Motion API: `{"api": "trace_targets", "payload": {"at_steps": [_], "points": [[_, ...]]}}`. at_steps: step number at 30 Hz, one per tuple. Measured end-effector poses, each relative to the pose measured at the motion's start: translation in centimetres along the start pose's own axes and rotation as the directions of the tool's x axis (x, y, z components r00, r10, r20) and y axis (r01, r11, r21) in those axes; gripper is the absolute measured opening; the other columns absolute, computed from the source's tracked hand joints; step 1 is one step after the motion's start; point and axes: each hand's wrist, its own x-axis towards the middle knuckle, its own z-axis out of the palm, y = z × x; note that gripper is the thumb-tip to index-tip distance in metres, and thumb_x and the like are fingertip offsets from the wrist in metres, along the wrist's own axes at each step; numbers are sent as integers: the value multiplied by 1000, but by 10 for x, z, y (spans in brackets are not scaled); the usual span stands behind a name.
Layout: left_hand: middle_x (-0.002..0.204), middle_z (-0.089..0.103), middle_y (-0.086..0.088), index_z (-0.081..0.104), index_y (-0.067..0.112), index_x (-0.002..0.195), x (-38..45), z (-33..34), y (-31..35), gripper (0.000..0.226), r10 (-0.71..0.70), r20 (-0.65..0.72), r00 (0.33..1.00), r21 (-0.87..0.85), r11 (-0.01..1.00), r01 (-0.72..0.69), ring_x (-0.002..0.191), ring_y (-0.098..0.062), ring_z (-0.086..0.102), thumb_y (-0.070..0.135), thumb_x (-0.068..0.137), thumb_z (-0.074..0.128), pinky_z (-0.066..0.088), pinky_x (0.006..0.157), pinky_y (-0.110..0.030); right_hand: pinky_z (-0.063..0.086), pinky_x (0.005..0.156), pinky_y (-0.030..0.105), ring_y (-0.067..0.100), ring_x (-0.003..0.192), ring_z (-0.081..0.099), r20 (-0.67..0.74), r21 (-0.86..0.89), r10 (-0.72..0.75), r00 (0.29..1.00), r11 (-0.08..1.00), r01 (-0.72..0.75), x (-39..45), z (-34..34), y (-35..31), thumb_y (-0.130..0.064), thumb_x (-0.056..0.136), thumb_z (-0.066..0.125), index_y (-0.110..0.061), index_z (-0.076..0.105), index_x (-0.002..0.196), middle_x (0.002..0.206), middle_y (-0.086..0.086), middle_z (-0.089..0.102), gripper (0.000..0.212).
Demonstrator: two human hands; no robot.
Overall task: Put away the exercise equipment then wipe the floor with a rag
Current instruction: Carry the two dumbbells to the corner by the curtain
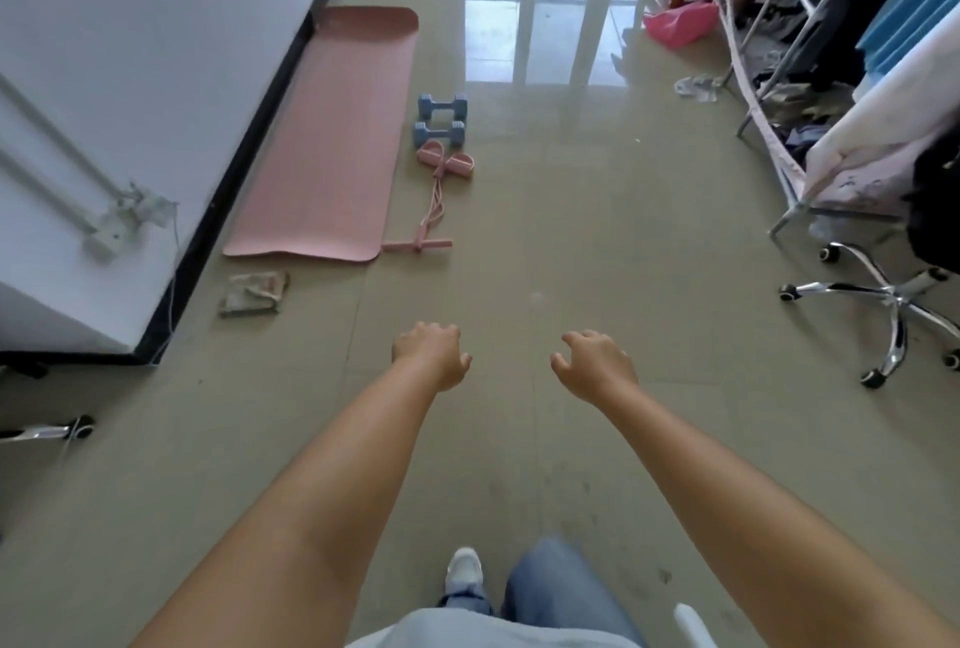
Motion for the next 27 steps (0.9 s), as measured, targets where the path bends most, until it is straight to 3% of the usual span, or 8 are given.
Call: {"api": "trace_targets", "payload": {"at_steps": [17,27], "points": [[139,47,-11,42,13,135,372,-234,46,48,-107,0,994,-96,990,107,131,-29,42,42,97,39,40,102,-38,36,103,37,27,130,41,16,-25,-83,996,996,84,431,-206,7,-34,95,39,-13,47,133,138,10,47,44],[137,48,-11,47,14,131,602,-357,26,46,-204,22,979,-178,963,204,128,-29,44,42,95,40,41,99,-40,36,103,36,27,131,40,13,-68,-180,983,981,181,680,-315,-35,-34,93,42,-14,47,134,140,10,47,45]]}}
